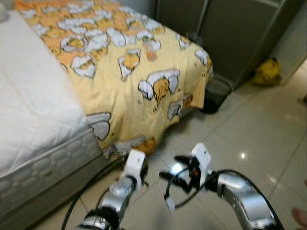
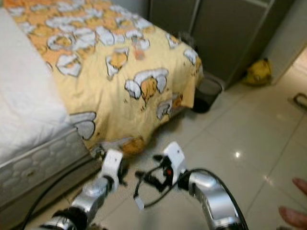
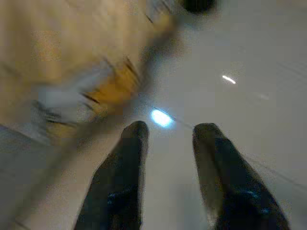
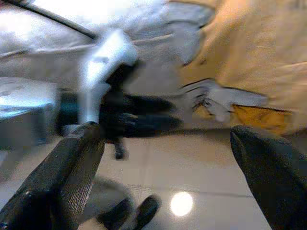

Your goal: Clean up the room

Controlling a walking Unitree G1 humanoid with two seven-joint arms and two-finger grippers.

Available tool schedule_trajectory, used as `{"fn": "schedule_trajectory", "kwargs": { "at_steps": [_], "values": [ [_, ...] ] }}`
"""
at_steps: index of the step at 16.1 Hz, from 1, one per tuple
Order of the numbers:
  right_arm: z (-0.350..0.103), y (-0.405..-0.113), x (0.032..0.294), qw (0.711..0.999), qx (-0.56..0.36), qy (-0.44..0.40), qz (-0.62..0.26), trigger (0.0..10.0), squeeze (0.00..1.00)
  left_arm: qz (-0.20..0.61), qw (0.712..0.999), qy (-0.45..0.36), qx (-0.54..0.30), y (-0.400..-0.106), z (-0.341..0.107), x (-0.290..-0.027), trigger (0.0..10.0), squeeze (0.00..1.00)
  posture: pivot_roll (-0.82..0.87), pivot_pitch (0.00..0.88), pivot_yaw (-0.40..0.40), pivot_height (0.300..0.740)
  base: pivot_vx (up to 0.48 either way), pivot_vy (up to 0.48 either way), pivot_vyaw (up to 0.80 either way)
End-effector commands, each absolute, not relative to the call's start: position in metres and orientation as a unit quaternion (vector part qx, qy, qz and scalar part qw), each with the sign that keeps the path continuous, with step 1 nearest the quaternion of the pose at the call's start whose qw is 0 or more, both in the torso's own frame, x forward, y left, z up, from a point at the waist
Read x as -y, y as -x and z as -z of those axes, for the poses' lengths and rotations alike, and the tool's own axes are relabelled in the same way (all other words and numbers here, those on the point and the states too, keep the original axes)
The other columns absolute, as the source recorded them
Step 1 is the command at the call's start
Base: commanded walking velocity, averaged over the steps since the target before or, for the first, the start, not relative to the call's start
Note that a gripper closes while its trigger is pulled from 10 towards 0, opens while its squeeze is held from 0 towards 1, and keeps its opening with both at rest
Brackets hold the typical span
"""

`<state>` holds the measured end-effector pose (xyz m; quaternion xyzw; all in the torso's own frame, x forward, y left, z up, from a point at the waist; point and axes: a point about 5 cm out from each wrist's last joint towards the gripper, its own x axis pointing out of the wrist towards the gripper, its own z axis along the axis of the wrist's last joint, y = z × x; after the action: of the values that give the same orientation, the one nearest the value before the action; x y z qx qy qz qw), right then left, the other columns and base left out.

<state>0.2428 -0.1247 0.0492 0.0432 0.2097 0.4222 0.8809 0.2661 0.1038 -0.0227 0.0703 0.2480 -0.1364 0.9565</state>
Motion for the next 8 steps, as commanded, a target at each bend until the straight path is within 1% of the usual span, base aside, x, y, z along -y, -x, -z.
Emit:
{"fn": "schedule_trajectory", "kwargs": {
  "at_steps": [1, 2, 3, 4, 5, 6, 7, 8],
  "values": [
    [-0.059, -0.259, 0.132, 0.911, -0.175, -0.024, -0.372, 10.0, 0.0, 0.098, 0.975, -0.087, -0.177, -0.285, 0.0, -0.111, 10.0, 0.0, -0.02, 0.008, -0.068, 0.74, 0.0, 0.0, 0.0],
    [-0.066, -0.272, 0.136, 0.936, -0.144, -0.027, -0.321, 10.0, 0.0, 0.063, 0.987, -0.071, -0.129, -0.299, -0.019, -0.119, 10.0, 0.0, -0.02, 0.003, -0.068, 0.74, 0.0, 0.0, 0.0],
    [-0.079, -0.288, 0.141, 0.962, -0.099, -0.02, -0.254, 10.0, 0.0, 0.012, 0.996, -0.068, -0.062, -0.318, -0.048, -0.135, 10.0, 0.0, -0.01, 0.0, -0.067, 0.74, 0.0, 0.0, 0.0],
    [-0.082, -0.29, 0.141, 0.966, -0.087, -0.018, -0.244, 10.0, 0.0, -0.005, 0.997, -0.06, -0.049, -0.322, -0.055, -0.142, 10.0, 0.0, -0.01, 0.0, -0.067, 0.74, 0.0, 0.0, 0.0],
    [-0.088, -0.296, 0.142, 0.974, -0.062, -0.013, -0.218, 10.0, 0.0, -0.055, 0.997, -0.03, -0.04, -0.331, -0.067, -0.16, 10.0, 0.0, 0.0, 0.0, -0.067, 0.74, 0.0, -0.48, 0.0],
    [-0.089, -0.299, 0.141, 0.978, -0.049, -0.011, -0.204, 10.0, 0.0, -0.091, 0.995, -0.018, -0.044, -0.333, -0.069, -0.171, 10.0, 0.0, 0.0, 0.0, -0.064, 0.74, 0.0, -0.48, 0.0],
    [-0.089, -0.3, 0.139, 0.978, -0.043, -0.009, -0.201, 10.0, 0.0, -0.116, 0.992, -0.011, -0.054, -0.332, -0.066, -0.178, 10.0, 0.0, 0.0, 0.0, -0.059, 0.74, 0.0, -0.472, 0.0],
    [-0.089, -0.301, 0.139, 0.98, -0.036, -0.007, -0.194, 10.0, 0.0, -0.145, 0.986, 0.012, -0.076, -0.329, -0.059, -0.184, 10.0, 0.0, -0.01, 0.0, -0.056, 0.74, 0.0, -0.472, 0.0]
  ]
}}
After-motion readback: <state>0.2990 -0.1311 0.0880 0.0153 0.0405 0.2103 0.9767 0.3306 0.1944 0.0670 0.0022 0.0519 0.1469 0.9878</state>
